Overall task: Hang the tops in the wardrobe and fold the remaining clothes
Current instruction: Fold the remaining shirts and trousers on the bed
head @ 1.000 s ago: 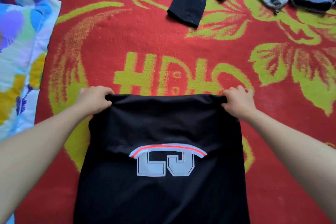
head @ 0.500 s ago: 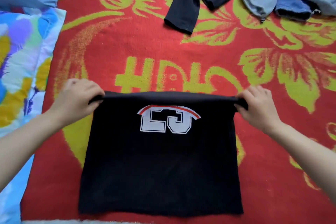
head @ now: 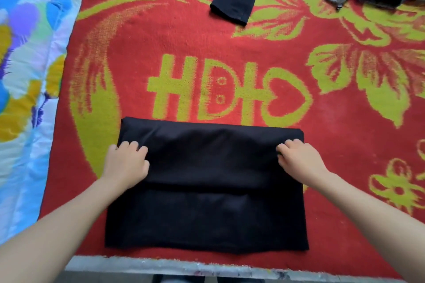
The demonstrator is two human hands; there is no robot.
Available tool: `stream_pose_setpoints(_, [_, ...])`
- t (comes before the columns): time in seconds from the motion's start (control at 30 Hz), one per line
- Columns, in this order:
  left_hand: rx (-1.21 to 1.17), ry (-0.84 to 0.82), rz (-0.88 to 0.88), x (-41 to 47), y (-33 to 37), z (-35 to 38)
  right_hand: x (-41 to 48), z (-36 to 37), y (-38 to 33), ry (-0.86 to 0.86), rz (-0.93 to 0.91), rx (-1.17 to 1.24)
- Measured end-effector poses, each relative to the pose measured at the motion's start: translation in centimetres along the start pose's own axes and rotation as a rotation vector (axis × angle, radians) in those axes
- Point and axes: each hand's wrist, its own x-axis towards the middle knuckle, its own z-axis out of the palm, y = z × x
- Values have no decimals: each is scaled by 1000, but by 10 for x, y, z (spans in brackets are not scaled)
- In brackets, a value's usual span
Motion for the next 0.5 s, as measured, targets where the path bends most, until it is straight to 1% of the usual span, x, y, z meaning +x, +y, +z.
stream_pose_setpoints(0.03, [0, 45, -28, 11, -2, -5, 9, -7, 2, 12, 52, -7])
stream_pose_setpoints(0.07, [9, 34, -55, 22, -4, -10, 17, -13, 4, -7, 101, -16])
stream_pose_setpoints(0.13, [77, -69, -81, 41, -9, -15, 30, -15, 10, -123, 197, -5])
stream_pose_setpoints(0.2, [145, -295, -89, 56, -11, -15, 35, -13, 13, -291, 249, 13])
stream_pose_setpoints(0.23, [187, -387, -91, 61, -13, -16, 36, -11, 12, -297, 263, 23])
stream_pose_setpoints(0.27, [218, -421, -84, 64, -13, -15, 37, -10, 13, -272, 281, 13])
stream_pose_setpoints(0.37, [305, -315, -9, 64, -22, -21, 39, -19, 18, -140, 292, -35])
stream_pose_setpoints(0.4, [294, -258, 22, 64, -28, -26, 38, -24, 22, -102, 282, -48])
stream_pose_setpoints(0.5, [86, 31, 104, 59, -50, -47, 28, -37, 41, 98, 297, 43])
